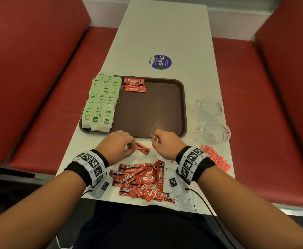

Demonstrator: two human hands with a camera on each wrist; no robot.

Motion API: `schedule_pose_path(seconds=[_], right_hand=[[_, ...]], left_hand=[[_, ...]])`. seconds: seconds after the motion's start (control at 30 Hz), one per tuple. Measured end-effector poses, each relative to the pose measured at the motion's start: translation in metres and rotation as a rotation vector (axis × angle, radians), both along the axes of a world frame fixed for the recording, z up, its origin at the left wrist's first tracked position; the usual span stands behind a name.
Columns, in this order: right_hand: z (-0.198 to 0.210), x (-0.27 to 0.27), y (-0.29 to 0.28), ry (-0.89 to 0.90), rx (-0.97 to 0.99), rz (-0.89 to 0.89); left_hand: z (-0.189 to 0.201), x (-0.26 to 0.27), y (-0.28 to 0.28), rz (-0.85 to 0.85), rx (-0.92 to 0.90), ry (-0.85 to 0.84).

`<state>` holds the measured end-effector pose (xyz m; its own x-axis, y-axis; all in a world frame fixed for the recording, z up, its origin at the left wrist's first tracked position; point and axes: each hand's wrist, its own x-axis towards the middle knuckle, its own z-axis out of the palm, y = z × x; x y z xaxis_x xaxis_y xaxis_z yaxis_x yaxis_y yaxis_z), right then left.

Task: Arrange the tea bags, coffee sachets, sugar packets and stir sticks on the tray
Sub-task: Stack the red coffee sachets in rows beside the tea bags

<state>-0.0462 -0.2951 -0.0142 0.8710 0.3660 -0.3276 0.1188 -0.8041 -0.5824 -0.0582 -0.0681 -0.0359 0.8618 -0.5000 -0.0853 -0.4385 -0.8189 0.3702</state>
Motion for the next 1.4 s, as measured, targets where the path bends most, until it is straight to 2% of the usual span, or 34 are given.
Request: schedule_pose_path(seconds=[0.2,0.27,0.33,0.5,0.67,0.9,1.0,1.1,1.27,1.4], right_hand=[[0.007,0.014,-0.004,0.024,0.035,0.057],[0.009,0.019,-0.007,0.069,0.111,0.051],[0.009,0.025,-0.008,0.082,0.199,0.037],[0.008,0.038,-0.008,-0.017,0.179,0.05],[0.004,0.048,-0.001,-0.08,0.138,0.013],[0.006,0.063,0.0,-0.025,0.173,-0.137],[0.004,0.067,-0.002,0.003,0.159,-0.127],[0.004,0.068,-0.003,0.018,0.174,-0.136],[0.003,0.066,-0.004,0.052,0.226,-0.179],[0.006,0.067,-0.002,0.087,0.233,-0.2]], left_hand=[[0.017,0.007,-0.01,-0.056,-0.21,-0.289],[0.02,0.013,-0.011,-0.049,-0.238,-0.374],[0.02,0.02,-0.01,-0.055,-0.223,-0.391],[0.025,0.041,-0.008,-0.024,-0.187,-0.208],[0.026,0.066,-0.01,-0.009,-0.061,-0.138],[0.006,0.137,0.005,0.298,0.209,0.037],[0.0,0.161,0.004,0.297,0.328,0.045],[-0.005,0.175,0.0,0.306,0.3,0.034],[-0.006,0.201,-0.012,0.239,0.345,0.178],[-0.01,0.234,-0.015,0.251,0.357,0.149]])
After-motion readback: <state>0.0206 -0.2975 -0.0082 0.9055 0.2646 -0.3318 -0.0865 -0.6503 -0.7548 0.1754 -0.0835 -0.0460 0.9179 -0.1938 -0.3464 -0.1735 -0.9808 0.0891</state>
